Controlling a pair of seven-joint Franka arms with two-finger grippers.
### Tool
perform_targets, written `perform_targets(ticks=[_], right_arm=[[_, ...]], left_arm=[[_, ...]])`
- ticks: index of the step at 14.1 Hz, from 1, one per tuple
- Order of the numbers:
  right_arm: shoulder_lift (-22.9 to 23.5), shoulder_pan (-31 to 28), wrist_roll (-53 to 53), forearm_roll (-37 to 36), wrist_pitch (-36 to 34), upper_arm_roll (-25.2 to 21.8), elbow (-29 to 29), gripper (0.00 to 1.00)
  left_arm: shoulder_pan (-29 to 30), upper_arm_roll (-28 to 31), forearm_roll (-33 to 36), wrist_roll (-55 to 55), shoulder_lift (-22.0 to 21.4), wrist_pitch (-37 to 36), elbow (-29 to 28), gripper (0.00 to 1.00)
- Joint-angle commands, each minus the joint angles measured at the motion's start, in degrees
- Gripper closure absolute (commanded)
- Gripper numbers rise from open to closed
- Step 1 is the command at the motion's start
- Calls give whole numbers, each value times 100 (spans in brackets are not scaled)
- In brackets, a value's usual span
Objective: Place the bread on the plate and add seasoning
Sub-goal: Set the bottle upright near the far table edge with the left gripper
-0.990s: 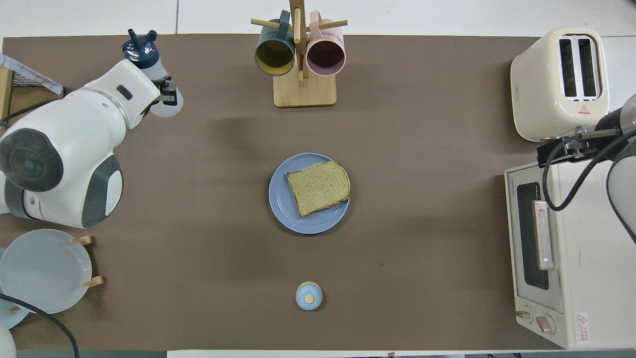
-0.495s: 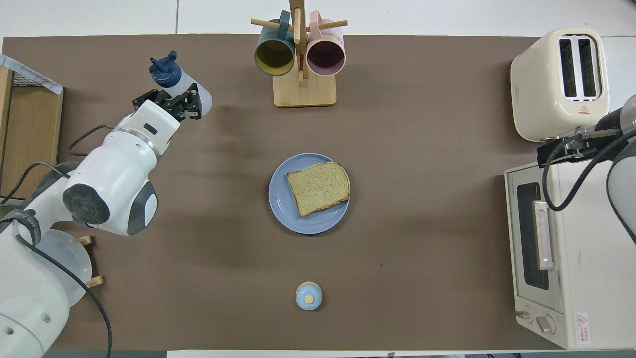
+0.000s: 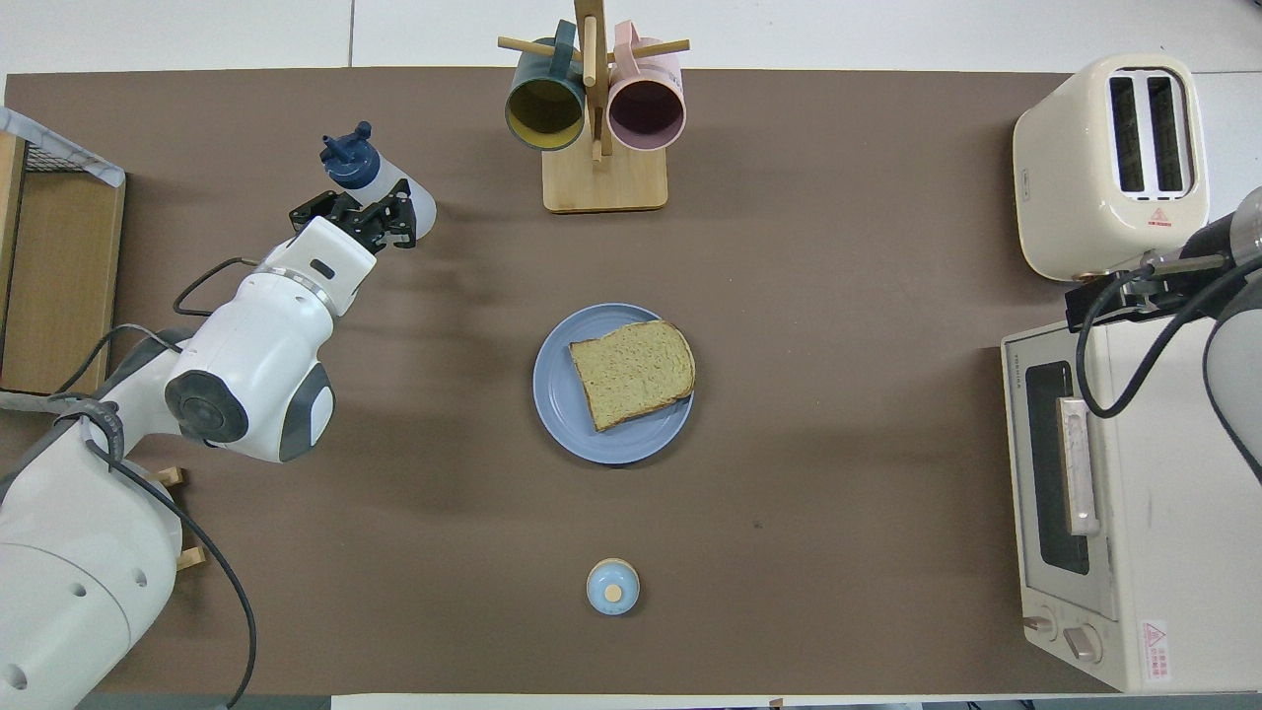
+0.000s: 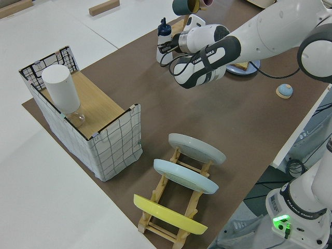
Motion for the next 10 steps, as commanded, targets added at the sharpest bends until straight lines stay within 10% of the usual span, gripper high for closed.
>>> perform_targets(ticks=[1, 10], right_arm=[[-77, -75, -162, 43, -73, 30, -37, 0], [-77, -75, -162, 43, -82, 30, -37, 0]], left_arm=[[-49, 170, 202, 29, 296, 93, 371, 100], [-155, 302, 308, 38, 577, 93, 591, 100]])
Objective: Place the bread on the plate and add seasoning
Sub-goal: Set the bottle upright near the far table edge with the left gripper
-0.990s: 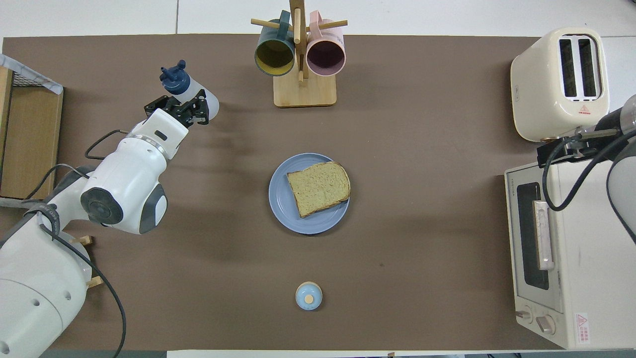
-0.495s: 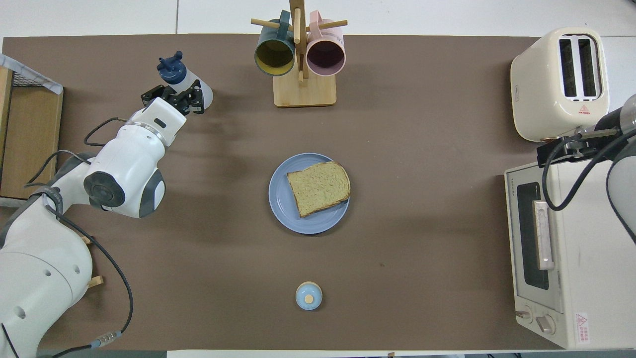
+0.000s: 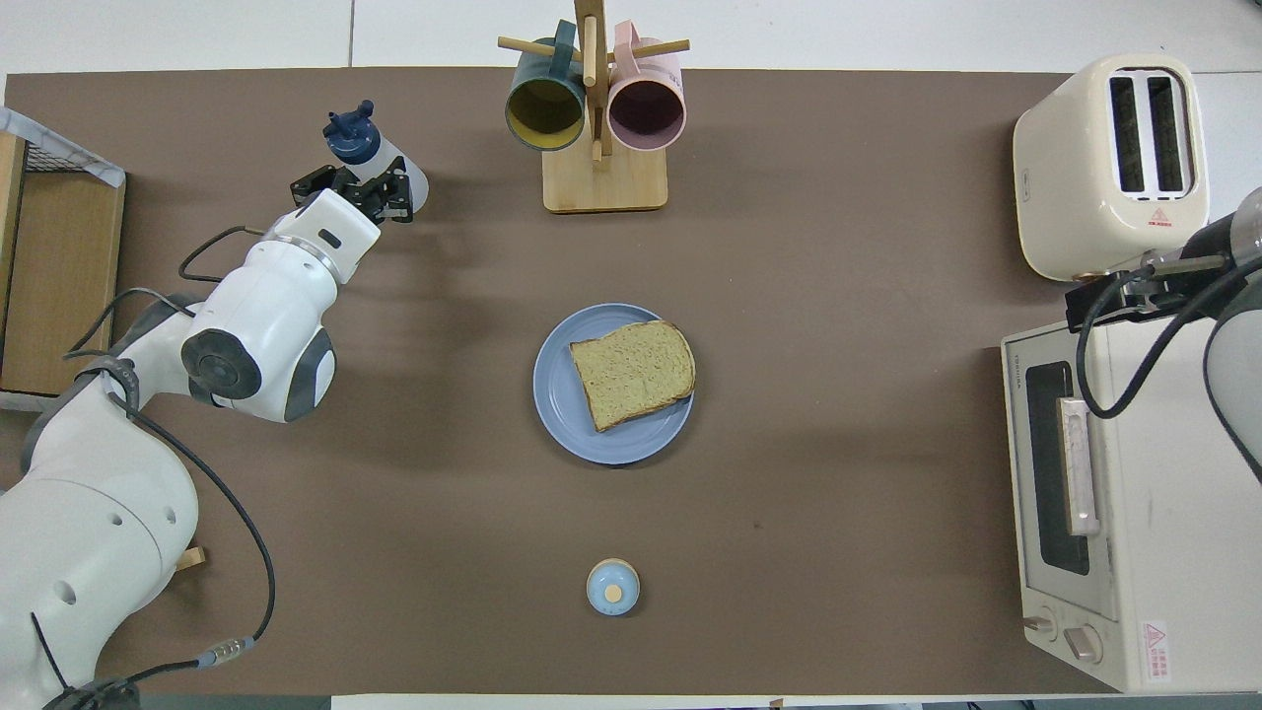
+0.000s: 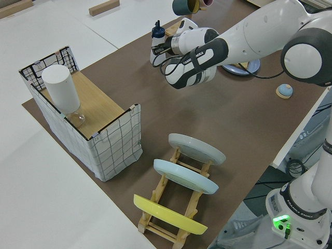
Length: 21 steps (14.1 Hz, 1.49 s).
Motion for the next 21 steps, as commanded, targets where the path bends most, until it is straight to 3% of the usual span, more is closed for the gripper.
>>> perform_targets(ticks=[1, 2, 3, 4, 5, 6, 9, 15, 21], right_arm=[[-77, -75, -162, 43, -73, 30, -37, 0], [-77, -75, -162, 43, -73, 30, -37, 0], [-77, -75, -162, 43, -82, 30, -37, 0], [-77, -75, -162, 43, -73, 30, -37, 0], [-77, -75, -162, 43, -73, 30, -37, 0], [-77, -75, -162, 43, -73, 30, -37, 0], [-77, -75, -162, 43, -73, 30, -37, 0], [-77, -75, -162, 43, -82, 30, -37, 0], [-77, -75, -162, 43, -82, 30, -37, 0]], left_arm=[[-98, 144, 111, 8, 87, 90, 111, 100], [-98, 144, 119, 8, 87, 90, 102, 95], [-98, 144, 119, 8, 87, 90, 93, 71], [-98, 144, 119, 8, 87, 90, 84, 36], [-89, 144, 119, 8, 87, 90, 76, 14], [-89, 144, 119, 8, 87, 90, 76, 9], [-80, 144, 119, 8, 78, 90, 58, 0], [-45, 144, 145, 8, -35, 90, -222, 0], [-45, 135, 163, -45, -1501, 81, -2013, 0]])
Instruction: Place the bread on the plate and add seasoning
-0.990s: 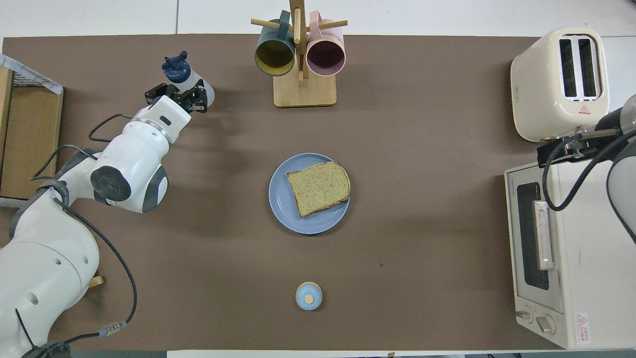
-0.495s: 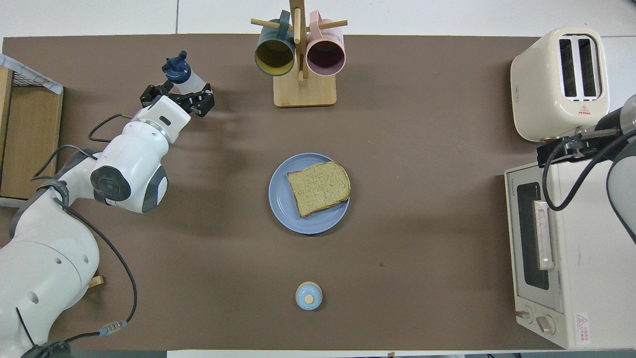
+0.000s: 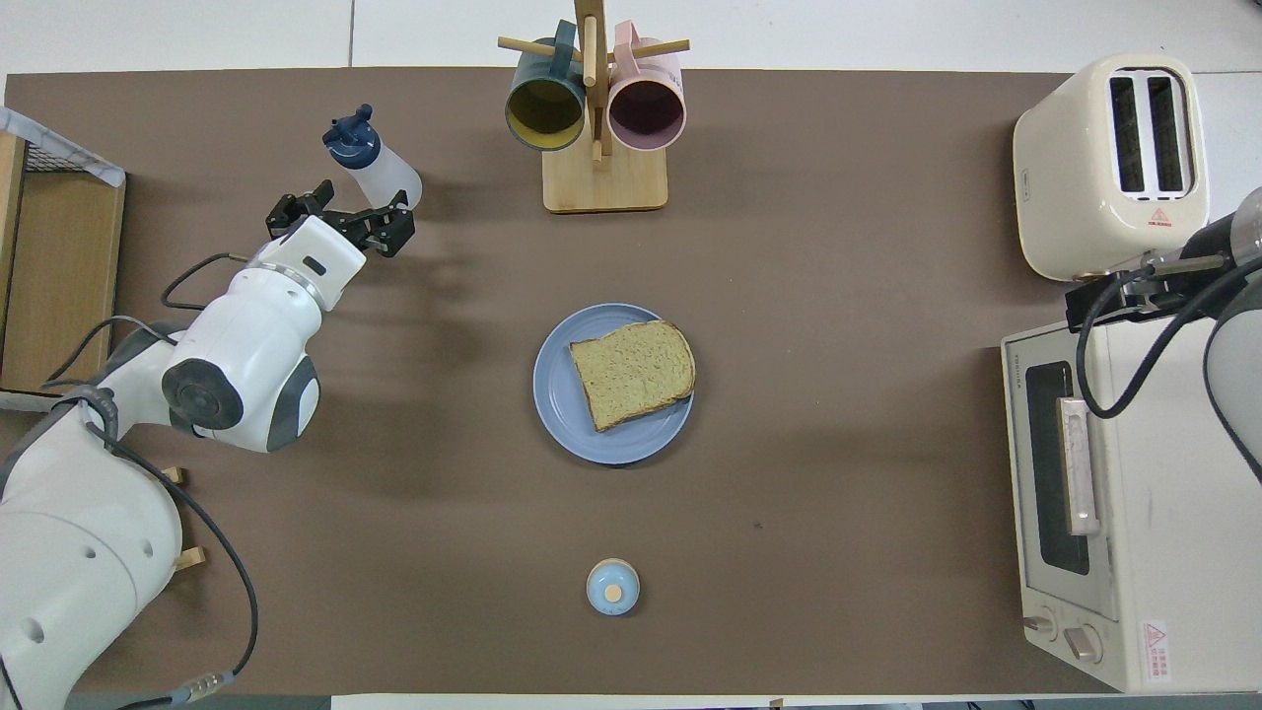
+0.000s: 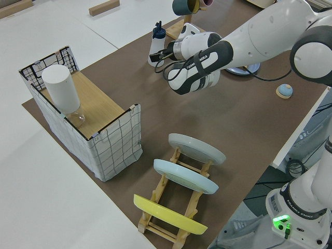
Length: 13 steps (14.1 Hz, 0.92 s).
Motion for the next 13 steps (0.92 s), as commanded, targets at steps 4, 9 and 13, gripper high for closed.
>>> perform_targets(ticks=[4, 9, 13], right_arm=[[-77, -75, -162, 43, -82, 30, -37, 0], [-77, -75, -162, 43, -73, 30, -37, 0], [-77, -75, -162, 43, -73, 30, -37, 0]], left_arm=[[-665, 29, 91, -544, -1428, -980, -1343, 0], [-1572, 3, 91, -1591, -2256, -3879, -476, 0], [-1678, -93, -13, -1348, -2423, -7044, 1238, 0]])
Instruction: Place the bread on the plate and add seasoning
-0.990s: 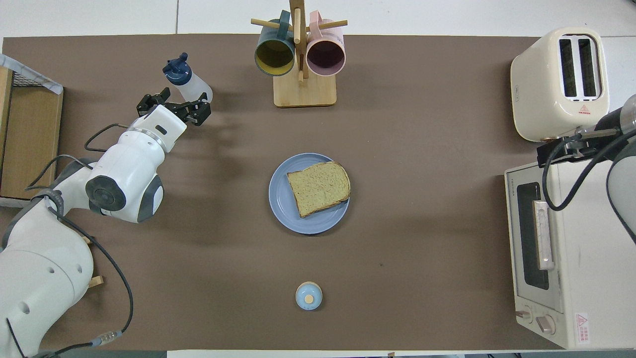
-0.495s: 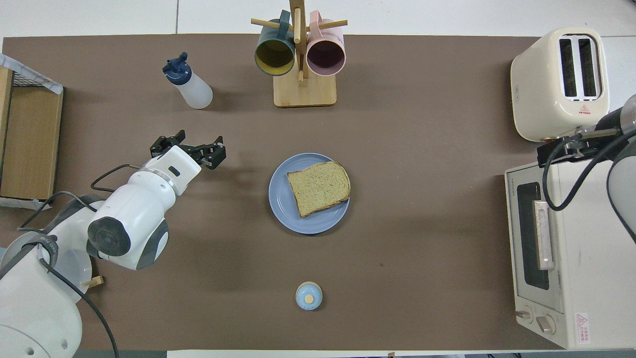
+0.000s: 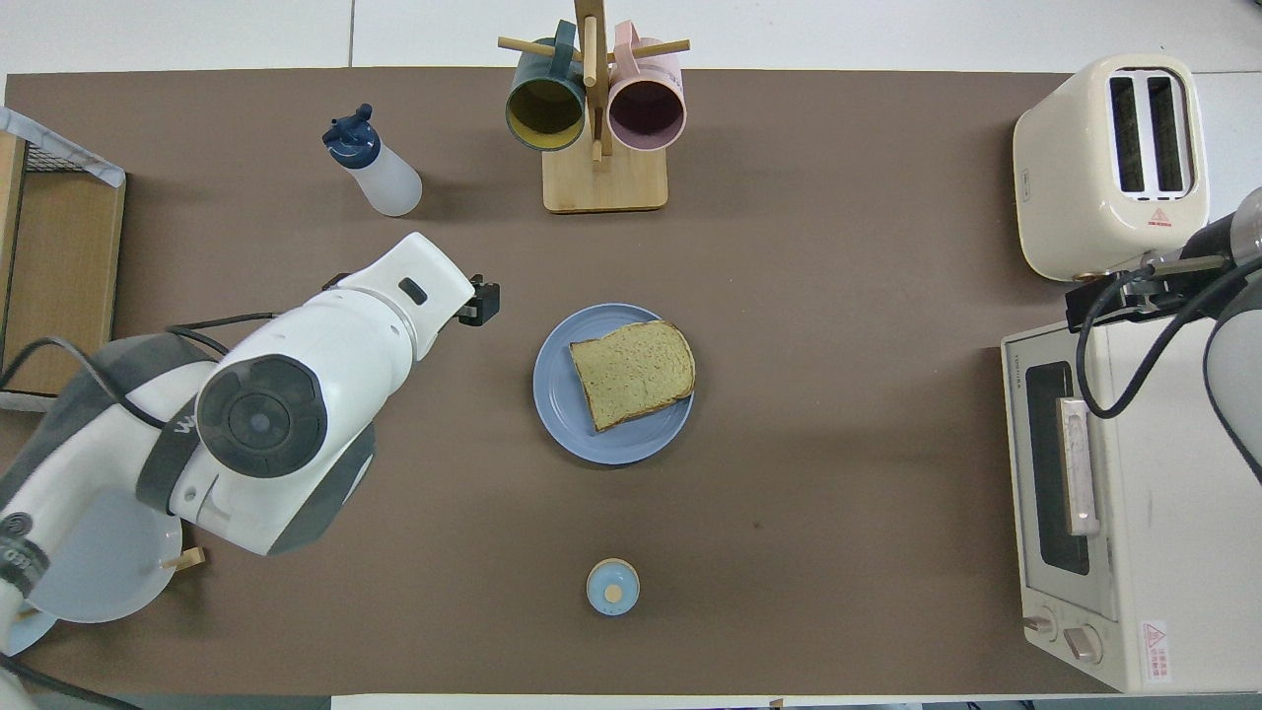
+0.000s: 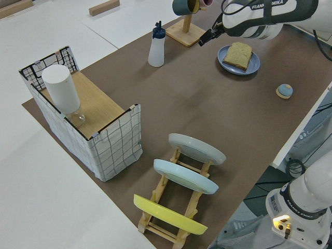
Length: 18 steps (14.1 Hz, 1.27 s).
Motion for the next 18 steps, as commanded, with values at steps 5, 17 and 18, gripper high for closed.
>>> perform_targets(ticks=[5, 17, 18], right_arm=[[-77, -75, -162, 43, -81, 30, -37, 0], [-77, -75, -162, 43, -81, 30, -37, 0], [-77, -75, -162, 43, -82, 30, -37, 0]], left_arm=[[625, 117, -930, 2133, -328, -3419, 1847, 0], [2235, 231, -1035, 3464, -1031, -4821, 1964, 0], [2236, 240, -1035, 3456, -1049, -4804, 1964, 0]])
